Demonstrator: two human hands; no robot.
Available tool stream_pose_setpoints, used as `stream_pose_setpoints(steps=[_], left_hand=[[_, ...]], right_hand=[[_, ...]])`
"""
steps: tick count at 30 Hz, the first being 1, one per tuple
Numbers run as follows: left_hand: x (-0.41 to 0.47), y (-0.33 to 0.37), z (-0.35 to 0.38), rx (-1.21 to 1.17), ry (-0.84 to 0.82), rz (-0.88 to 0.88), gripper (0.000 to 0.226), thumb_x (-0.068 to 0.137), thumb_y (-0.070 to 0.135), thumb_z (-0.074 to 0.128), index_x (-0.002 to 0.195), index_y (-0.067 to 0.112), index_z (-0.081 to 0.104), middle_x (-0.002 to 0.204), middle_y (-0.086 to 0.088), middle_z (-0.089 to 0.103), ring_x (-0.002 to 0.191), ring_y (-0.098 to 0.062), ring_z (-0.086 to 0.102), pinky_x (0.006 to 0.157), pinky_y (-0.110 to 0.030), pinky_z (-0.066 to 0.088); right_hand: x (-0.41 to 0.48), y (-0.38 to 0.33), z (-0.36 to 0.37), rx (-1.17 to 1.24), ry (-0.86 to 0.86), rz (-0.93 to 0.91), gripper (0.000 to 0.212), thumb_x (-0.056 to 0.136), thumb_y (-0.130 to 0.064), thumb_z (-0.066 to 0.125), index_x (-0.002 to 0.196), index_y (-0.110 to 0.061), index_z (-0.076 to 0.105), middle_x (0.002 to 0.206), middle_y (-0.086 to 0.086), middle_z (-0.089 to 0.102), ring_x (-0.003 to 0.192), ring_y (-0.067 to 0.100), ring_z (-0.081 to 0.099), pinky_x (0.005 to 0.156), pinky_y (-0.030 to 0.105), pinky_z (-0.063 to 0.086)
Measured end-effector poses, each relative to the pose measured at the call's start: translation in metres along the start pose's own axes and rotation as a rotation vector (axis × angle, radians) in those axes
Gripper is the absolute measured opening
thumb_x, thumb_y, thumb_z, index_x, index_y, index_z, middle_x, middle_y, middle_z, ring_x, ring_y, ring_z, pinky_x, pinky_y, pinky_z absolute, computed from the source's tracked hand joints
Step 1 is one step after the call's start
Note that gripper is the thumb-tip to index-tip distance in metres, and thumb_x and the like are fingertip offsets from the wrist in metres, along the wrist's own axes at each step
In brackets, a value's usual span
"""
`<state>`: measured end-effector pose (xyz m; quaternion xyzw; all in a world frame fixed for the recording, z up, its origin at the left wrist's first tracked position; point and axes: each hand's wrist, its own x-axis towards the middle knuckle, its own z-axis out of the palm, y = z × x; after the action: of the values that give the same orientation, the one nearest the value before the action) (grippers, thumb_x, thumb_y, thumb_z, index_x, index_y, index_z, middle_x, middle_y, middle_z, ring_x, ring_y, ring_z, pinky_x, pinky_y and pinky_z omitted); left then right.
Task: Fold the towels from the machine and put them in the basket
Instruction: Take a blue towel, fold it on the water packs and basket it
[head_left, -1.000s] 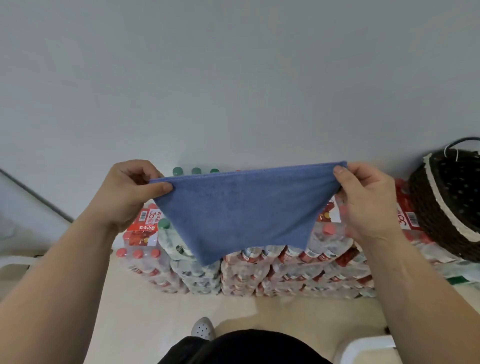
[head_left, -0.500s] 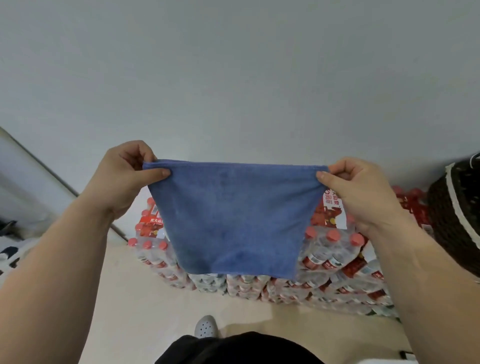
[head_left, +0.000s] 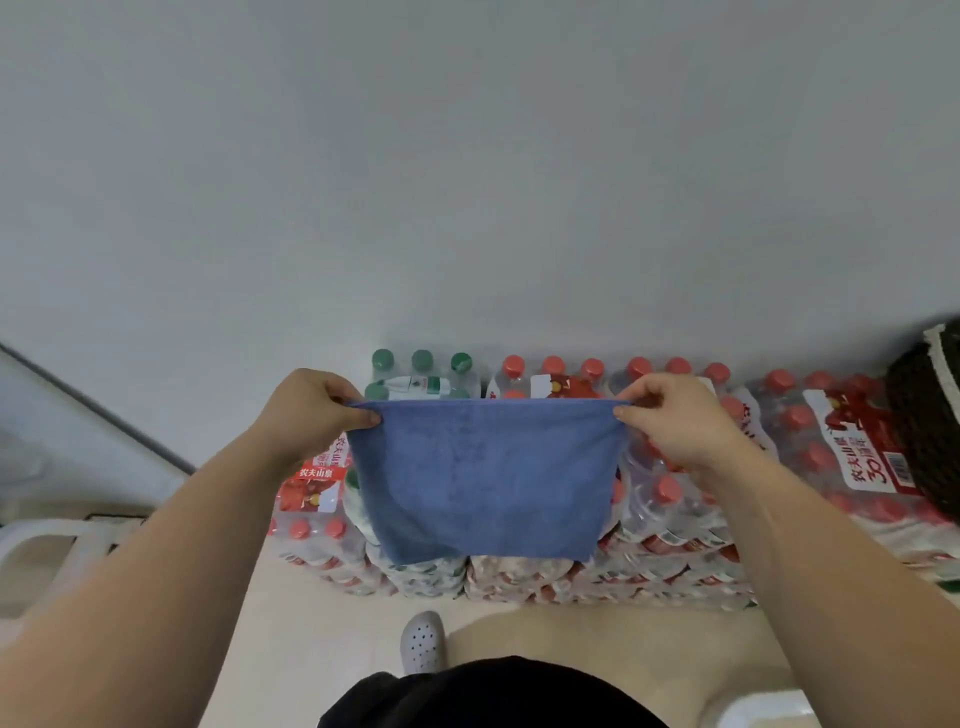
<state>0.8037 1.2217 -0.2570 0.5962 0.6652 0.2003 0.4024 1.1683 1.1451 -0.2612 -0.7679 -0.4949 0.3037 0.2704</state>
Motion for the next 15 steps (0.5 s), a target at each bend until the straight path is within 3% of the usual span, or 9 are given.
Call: stream_pose_setpoints(steps=[7,12,15], left_hand=[[0.042,-0.007,0.018,-0.133,-0.058,-0.073,0.005,0.086,0.010,0.073,0.081,0.009,0.075,0.064,-0.001,0.060,0.049,-0.012,0.041,0.045,-0.023,0.033],[0.070,-0.012,0.028,-0.024,-0.048,-0.075,0.011,0.082,0.008,0.073,0.072,0.014,0.073,0.064,-0.006,0.065,0.059,-0.023,0.054,0.053,-0.029,0.045],[0.081,-0.014,0.036,0.012,-0.090,-0.123,0.010,0.085,0.006,0.069,0.076,0.008,0.072,0.055,-0.012,0.063,0.048,-0.023,0.055,0.045,-0.029,0.046]], right_hand=[[0.023,0.004,0.025,-0.077,-0.007,0.149,0.009,0.095,-0.017,0.062,0.087,-0.020,0.065,0.074,-0.003,0.064,0.064,0.016,0.058,0.056,0.025,0.037],[0.034,0.011,0.049,-0.012,-0.088,0.237,0.007,0.102,-0.014,0.050,0.096,-0.012,0.055,0.082,0.011,0.069,0.063,0.021,0.072,0.056,0.034,0.056],[0.048,0.014,0.059,0.144,-0.039,0.295,0.006,0.101,-0.008,0.050,0.097,-0.012,0.052,0.082,0.016,0.068,0.063,0.031,0.072,0.064,0.043,0.062]])
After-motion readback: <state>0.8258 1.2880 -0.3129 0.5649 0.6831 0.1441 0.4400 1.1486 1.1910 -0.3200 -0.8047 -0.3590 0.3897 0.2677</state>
